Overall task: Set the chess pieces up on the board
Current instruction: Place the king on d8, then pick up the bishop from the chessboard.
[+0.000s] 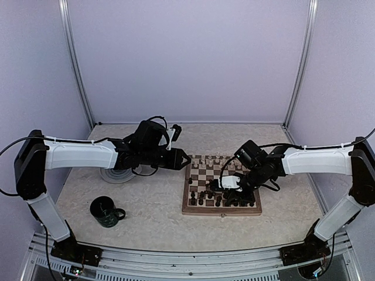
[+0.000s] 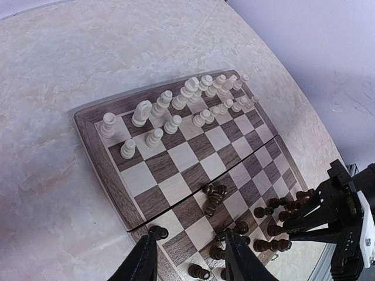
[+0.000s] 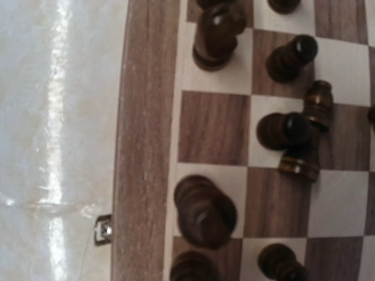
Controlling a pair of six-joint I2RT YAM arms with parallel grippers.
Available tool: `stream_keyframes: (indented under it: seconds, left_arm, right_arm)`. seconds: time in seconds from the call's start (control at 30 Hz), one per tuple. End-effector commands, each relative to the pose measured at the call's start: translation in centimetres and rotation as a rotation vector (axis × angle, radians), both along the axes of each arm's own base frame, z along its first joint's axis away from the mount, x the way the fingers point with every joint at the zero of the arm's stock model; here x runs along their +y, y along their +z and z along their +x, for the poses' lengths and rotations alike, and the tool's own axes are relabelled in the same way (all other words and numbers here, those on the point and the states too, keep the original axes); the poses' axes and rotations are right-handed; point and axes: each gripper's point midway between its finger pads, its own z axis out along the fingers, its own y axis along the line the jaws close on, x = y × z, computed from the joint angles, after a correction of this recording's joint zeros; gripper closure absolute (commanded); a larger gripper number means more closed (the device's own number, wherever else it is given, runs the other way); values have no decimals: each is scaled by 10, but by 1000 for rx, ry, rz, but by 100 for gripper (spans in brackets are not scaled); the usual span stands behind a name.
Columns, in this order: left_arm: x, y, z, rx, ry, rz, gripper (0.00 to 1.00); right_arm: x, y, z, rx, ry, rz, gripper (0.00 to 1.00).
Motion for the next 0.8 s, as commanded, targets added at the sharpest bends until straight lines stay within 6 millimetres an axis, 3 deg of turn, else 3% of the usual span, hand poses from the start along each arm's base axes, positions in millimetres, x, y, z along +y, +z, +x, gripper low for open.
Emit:
stream_keyframes:
  seconds: [0.0,0.17,0.27,0.43,0.6,0.77]
  left_arm:
    - [-2,4,4,-13,-6,-8,59]
    - [-3,4,4,-13,-10,-8,59]
    - [-3,5,4,-14,-10,-8,59]
    - [-3,2,3,-7,-18,-3,59]
    - [-3,5,2,-9,-19,-8,59]
    - [0,4,1,-10,-15,-1,59]
  right_arm:
    - [-2,-5,0,12,-18,-8,78]
    - [0,14,0,1,-15,27,68]
    - [-1,37,3,-3,-14,70,65]
    - [3,80,31,-11,-58,185,63]
    - [17,74,59,40,-119,159,66]
    - [30,51,66,170,-118,91,69]
